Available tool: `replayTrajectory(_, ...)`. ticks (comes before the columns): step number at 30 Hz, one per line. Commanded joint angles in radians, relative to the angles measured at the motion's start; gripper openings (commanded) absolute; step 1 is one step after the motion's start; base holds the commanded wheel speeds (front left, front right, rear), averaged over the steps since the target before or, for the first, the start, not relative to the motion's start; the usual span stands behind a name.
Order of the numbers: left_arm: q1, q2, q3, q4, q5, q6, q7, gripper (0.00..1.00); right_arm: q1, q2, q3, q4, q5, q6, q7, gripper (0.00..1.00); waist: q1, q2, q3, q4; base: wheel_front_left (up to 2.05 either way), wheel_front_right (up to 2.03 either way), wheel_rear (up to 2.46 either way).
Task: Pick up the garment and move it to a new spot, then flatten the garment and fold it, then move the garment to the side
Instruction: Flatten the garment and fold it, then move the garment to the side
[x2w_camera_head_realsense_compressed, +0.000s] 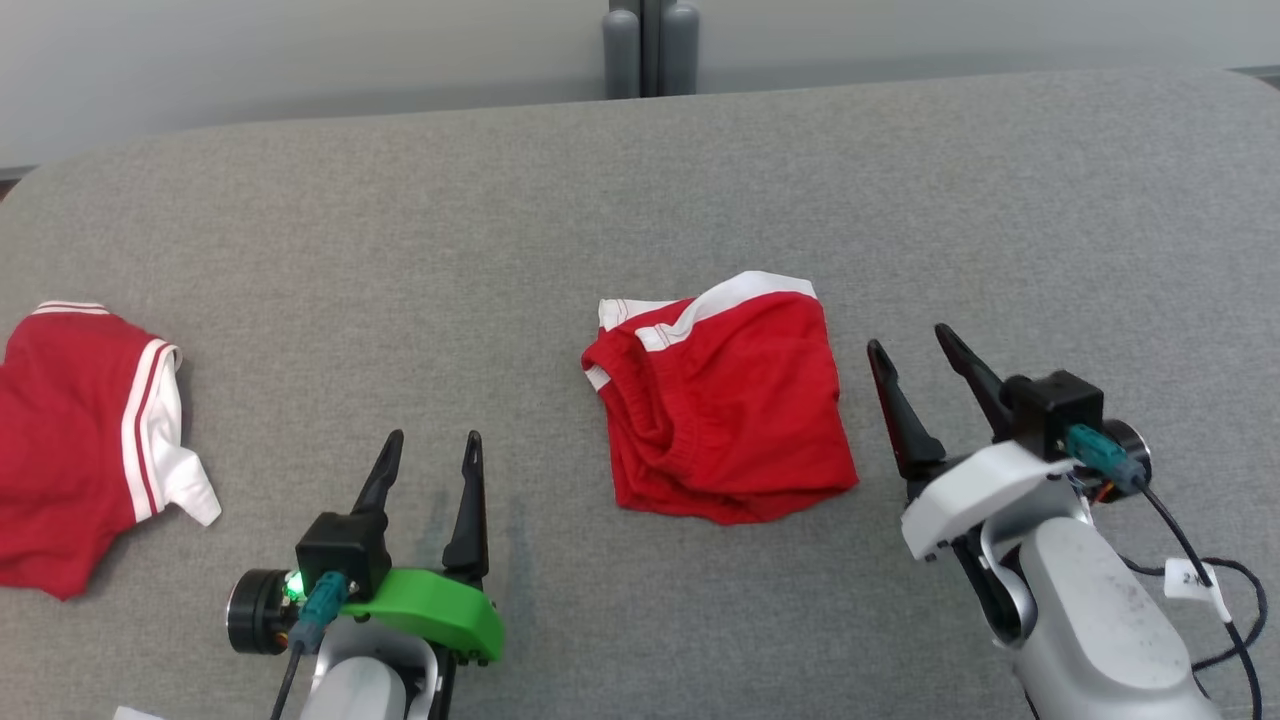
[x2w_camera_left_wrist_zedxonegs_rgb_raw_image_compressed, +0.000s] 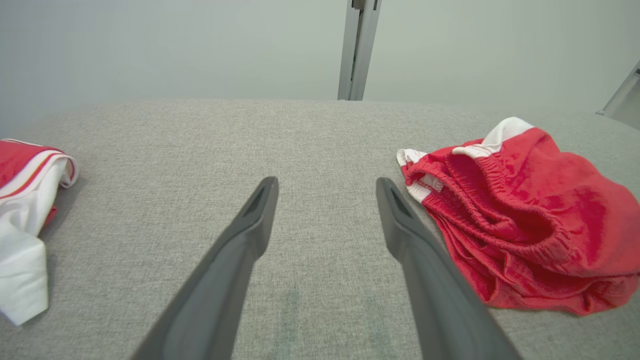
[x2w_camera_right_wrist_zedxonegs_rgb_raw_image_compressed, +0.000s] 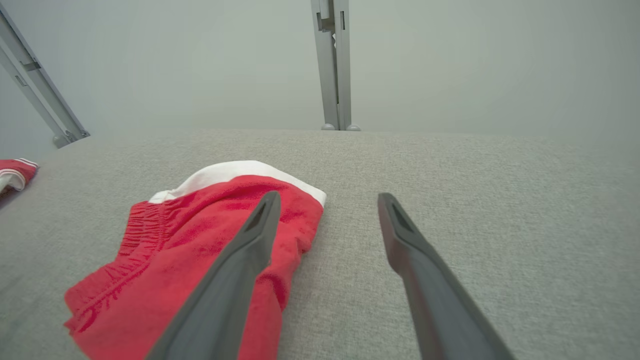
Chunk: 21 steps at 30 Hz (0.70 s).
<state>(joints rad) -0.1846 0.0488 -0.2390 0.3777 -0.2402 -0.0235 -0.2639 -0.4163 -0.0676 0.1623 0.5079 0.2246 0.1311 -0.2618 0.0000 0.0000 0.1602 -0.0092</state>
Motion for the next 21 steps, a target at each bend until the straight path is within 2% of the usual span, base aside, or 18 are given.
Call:
replayTrajectory(1,0.027,0.004,0.007,-0.011,0.015,-0.004,0.000,1.00,0.041,0.004,-0.028,-0.019,-0.031,-0.001,-0.004,1.00,0.0000,0.0000,-0.020,-0.019,0.00,0.00,0.00)
replayTrajectory(4,0.049,0.004,0.020,-0.028,0.044,-0.006,-0.001,1.00,0.110,0.009,-0.091,-0.051,-0.077,-0.001,-0.004,1.00,0.0000,0.0000,-0.041,-0.029,0.00,0.00,0.00)
replayTrajectory(9,0.102,0.004,0.030,-0.038,0.062,-0.008,0.000,1.00,0.197,0.015,-0.137,-0.062,-0.104,-0.001,-0.004,1.00,0.0000,0.0000,-0.082,-0.034,0.00,0.00,0.00)
replayTrajectory(21,0.180,0.004,0.020,-0.067,0.063,0.000,-0.001,1.00,0.291,0.015,-0.117,-0.058,-0.038,-0.001,-0.004,1.00,0.0000,0.0000,-0.115,-0.031,0.00,0.00,0.00)
